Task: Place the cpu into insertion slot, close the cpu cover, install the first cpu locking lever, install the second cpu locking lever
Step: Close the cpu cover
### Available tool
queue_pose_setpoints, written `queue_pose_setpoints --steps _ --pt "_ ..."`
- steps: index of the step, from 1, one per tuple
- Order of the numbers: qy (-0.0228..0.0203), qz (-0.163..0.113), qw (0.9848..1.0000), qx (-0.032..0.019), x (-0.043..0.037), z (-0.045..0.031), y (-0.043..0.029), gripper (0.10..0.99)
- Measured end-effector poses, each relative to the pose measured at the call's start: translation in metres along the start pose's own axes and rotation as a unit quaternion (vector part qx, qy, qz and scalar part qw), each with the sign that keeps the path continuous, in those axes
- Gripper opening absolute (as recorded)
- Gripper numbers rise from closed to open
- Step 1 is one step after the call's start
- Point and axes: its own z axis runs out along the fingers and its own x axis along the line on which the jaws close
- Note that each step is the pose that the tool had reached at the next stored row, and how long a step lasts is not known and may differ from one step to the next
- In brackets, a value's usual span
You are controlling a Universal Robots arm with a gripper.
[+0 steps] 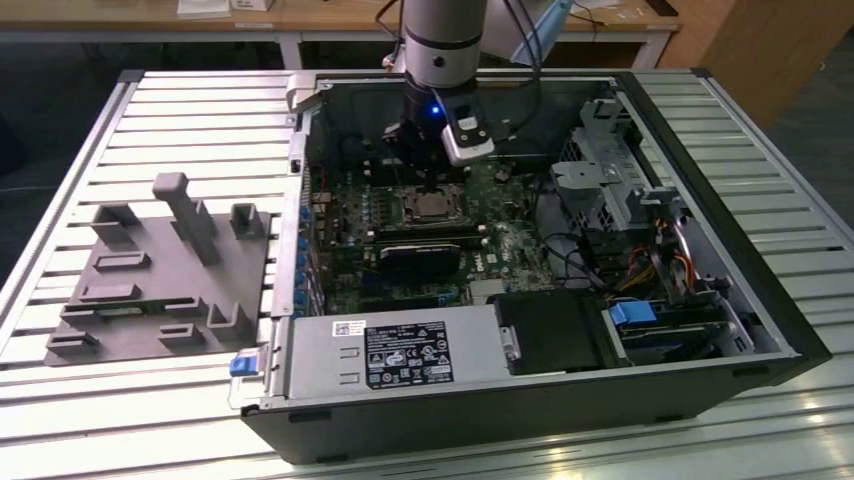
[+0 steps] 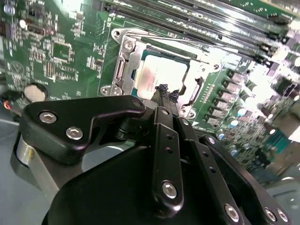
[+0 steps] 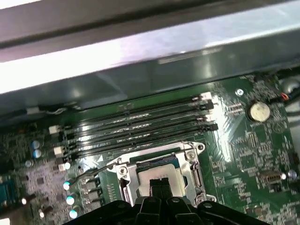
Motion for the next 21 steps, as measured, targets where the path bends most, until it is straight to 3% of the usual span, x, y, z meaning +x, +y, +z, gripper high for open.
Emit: queue_pose_setpoints --steps 6,15,21 --pt "-0.002 -0.026 0.9997 -0.0006 -0.0003 0.0008 -0.0017 0.102" --pt "-0.0023 -0.028 0.9996 -0.0005 -0.001 0.0008 -0.0058 0.102" --pt "-0.0029 -0.028 0.9996 -0.0006 0.0053 0.0012 -0.0077 0.102"
